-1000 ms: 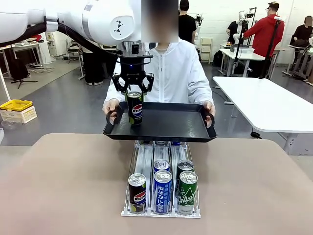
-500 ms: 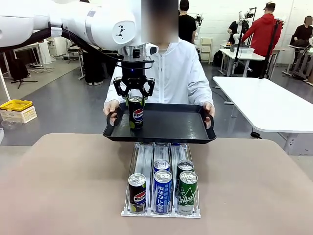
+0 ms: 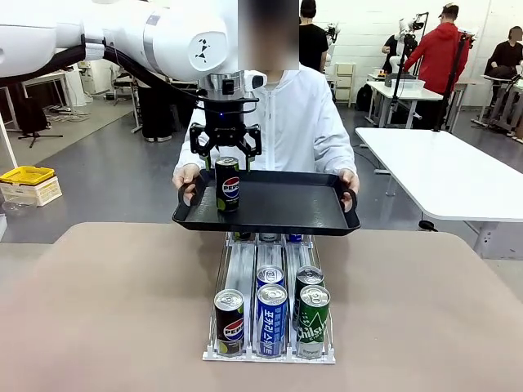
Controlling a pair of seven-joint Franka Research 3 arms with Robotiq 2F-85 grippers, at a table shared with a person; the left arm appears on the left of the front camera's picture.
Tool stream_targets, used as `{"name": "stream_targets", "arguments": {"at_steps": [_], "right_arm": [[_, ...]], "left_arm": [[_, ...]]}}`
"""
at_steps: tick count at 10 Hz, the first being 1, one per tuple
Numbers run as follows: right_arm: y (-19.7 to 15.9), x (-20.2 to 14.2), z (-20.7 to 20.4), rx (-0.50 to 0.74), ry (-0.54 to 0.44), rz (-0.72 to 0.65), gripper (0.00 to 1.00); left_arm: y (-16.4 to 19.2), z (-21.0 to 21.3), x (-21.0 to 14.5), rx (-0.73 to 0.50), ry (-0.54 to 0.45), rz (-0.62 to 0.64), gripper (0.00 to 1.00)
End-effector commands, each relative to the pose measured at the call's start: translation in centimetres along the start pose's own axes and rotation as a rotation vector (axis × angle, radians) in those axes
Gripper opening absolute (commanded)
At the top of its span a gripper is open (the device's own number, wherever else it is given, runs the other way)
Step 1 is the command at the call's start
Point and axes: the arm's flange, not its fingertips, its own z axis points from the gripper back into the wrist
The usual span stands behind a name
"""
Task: Retrieve and hand over the desired beverage to the person.
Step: Place the picked can on the Handle tray extended by the person.
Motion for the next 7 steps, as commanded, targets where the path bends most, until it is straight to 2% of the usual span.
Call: {"name": "stream_targets", "arguments": {"at_steps": [1, 4, 5, 7], "right_arm": [[-0.1, 0.0, -0.1, 0.028, -0.004, 0.008, 1.0], [-0.1, 0.0, -0.1, 0.028, -0.004, 0.008, 1.0], [-0.1, 0.0, -0.1, 0.028, -0.004, 0.008, 1.0], [-0.1, 0.0, -0.1, 0.028, -0.004, 0.008, 1.0]], "left_arm": [[0.3, 0.3, 0.2, -0.01, 0.011, -0.026, 1.0], [0.2, 0.9, -0.3, -0.006, 0.025, -0.021, 1.0], [0.2, 2.2, -1.7, -0.002, 0.024, -0.035, 1.0], [0.0, 5.9, -6.9, 0.016, -0.061, -0.122, 1.0]]}}
